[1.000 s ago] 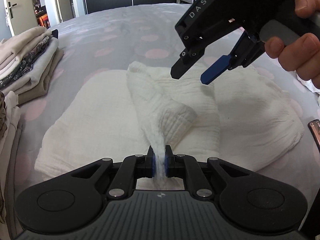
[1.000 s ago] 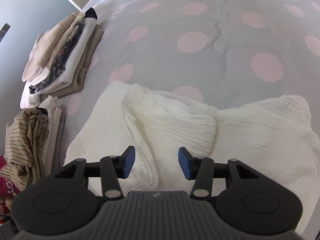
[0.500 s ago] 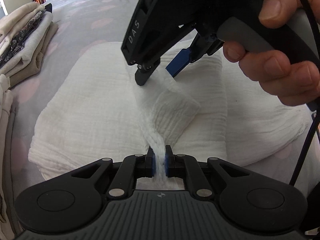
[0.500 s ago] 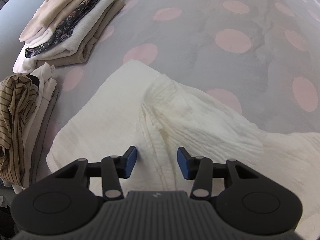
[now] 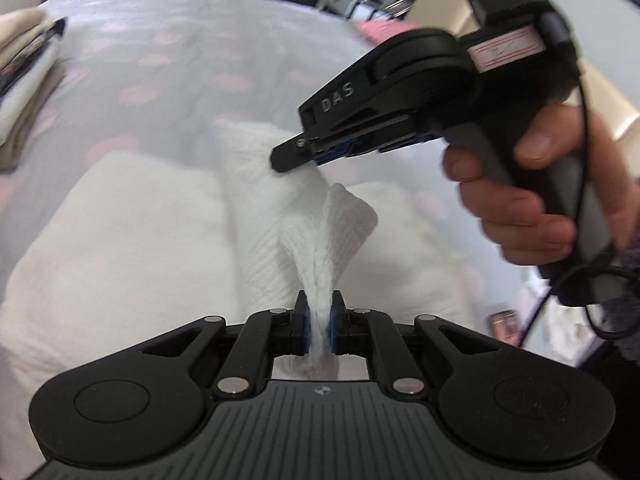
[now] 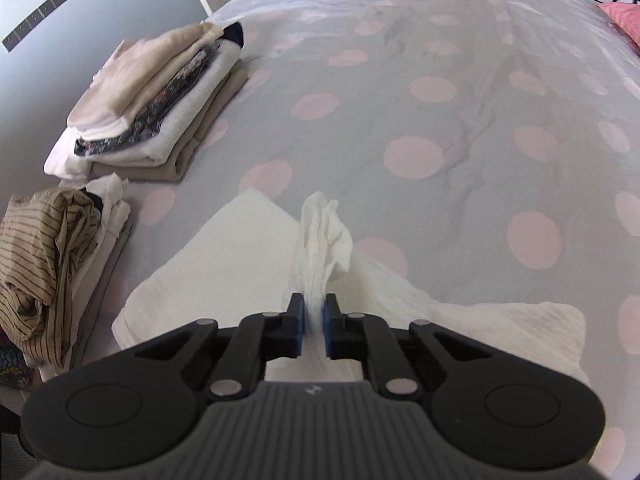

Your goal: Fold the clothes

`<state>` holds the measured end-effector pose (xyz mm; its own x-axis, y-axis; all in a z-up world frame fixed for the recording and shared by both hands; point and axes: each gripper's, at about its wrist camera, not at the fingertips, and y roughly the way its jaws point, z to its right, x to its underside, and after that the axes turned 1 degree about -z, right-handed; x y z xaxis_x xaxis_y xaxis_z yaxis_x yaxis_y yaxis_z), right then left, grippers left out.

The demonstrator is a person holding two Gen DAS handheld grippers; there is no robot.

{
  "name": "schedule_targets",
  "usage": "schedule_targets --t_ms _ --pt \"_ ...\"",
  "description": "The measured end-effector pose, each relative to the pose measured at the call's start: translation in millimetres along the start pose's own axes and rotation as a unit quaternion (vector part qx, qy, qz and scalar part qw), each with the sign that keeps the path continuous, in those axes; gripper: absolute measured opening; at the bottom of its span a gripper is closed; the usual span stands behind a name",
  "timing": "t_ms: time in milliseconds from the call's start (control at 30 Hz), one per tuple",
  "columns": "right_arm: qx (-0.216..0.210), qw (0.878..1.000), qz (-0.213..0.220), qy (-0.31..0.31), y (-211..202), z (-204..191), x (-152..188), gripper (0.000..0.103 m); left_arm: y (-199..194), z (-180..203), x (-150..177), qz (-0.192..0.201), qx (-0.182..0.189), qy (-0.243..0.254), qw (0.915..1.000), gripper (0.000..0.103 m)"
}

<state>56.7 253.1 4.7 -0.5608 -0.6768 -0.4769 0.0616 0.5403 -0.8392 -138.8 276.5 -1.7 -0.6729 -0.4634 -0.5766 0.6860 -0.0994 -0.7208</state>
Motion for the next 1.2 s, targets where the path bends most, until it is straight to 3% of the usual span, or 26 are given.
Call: schedule_targets --t_ms 267,400,800,1133,1200 --pt "0.002 0.994 0.085 0.074 -94 76 12 0.011 -5 69 -10 0.053 0.077 0.032 0.9951 0.007" --pt "0.013 0.99 0.098 0.106 -117 114 32 0.011 18 101 -3 0.042 0.067 0.068 0.9945 0.007" --pt "0.06 0.985 -0.042 0.157 -41 190 108 0.01 117 106 53 -0.072 0.035 0.06 0.995 0.007" --pt "0.062 0.983 -0.072 0.157 -19 202 122 0.012 147 120 56 -0.092 -0.012 0.111 0.9895 0.007" --pt "0.061 0.983 -0.072 0.157 -21 202 120 0.017 145 120 55 -0.093 -0.014 0.118 0.9886 0.009"
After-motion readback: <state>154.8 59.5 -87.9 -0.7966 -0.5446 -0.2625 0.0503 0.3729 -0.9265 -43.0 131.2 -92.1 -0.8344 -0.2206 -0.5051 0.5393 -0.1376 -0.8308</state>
